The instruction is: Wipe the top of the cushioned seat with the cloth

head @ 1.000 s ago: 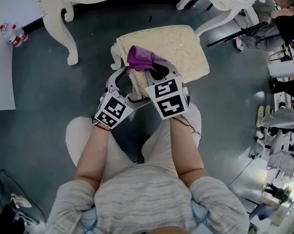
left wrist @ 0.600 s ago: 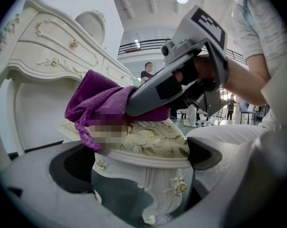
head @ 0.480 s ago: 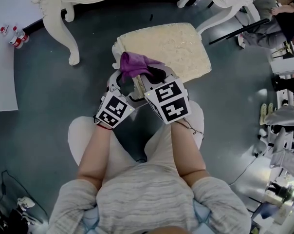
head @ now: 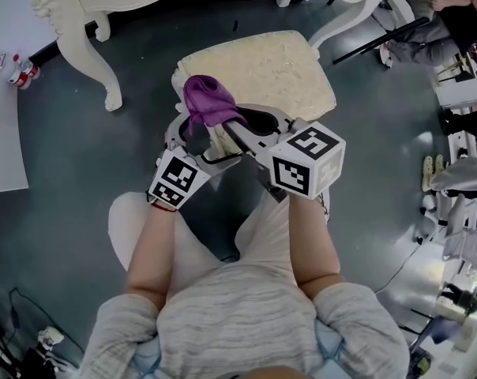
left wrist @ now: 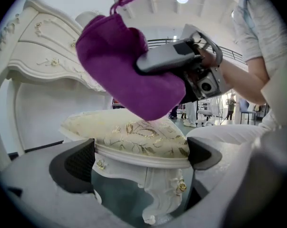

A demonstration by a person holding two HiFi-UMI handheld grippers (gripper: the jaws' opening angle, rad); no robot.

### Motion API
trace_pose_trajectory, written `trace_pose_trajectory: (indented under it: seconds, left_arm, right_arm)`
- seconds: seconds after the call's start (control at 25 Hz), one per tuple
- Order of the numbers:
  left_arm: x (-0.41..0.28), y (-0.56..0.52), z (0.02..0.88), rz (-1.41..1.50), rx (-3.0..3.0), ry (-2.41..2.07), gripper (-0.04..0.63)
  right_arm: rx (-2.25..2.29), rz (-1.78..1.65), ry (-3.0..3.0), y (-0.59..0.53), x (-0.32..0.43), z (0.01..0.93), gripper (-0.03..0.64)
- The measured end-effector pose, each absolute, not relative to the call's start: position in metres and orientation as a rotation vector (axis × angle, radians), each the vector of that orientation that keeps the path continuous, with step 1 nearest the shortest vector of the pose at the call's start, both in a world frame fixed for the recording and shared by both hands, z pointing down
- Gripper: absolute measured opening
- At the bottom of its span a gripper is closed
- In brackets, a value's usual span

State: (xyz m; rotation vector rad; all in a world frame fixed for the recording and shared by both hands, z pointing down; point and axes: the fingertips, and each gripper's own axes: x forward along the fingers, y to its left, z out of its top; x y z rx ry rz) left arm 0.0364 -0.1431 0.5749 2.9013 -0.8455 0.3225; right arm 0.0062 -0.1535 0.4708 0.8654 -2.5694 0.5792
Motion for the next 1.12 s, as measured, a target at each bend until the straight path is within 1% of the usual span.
trace_pose_trajectory:
  seconds: [0.12,0.2,0.44,0.68,0.88,1.12]
  left_arm:
    - [0.036,-0.143,0.575,0.32,2.9,-0.847,0.594]
    - [0.037,-0.143,0.574,0.32,2.9,-0.849,0.594]
    - [0.038,-0.143,0.574,0.317,2.903,-0.844,0.594]
    - [0.038,-0.143,0.574,0.318,2.902,-0.845,0.594]
    - [0.038,-0.144,0.574,0.319,2.901,-0.847,0.594]
    - [0.039,-0.143,0.574,0.316,2.902,-0.844,0.594]
  right_arm:
    - [0.943,0.628,-2.648,-0.165,0.032,0.446,0.054]
    - [1.061,0.579,-2.612,-0.179,0.064,0.438,0.054]
    - [1.404,0.441,-2.334,-0.211,0.178,0.439,0.054]
    - [1.587,0.343,-2.003,-0.232,0.264,0.458,0.054]
    - [1.594,0.319,-1.807,-0.242,0.297,0.492,0.054]
    - [1.599,0.286,-1.705,-0.249,0.303,0.514,0.054]
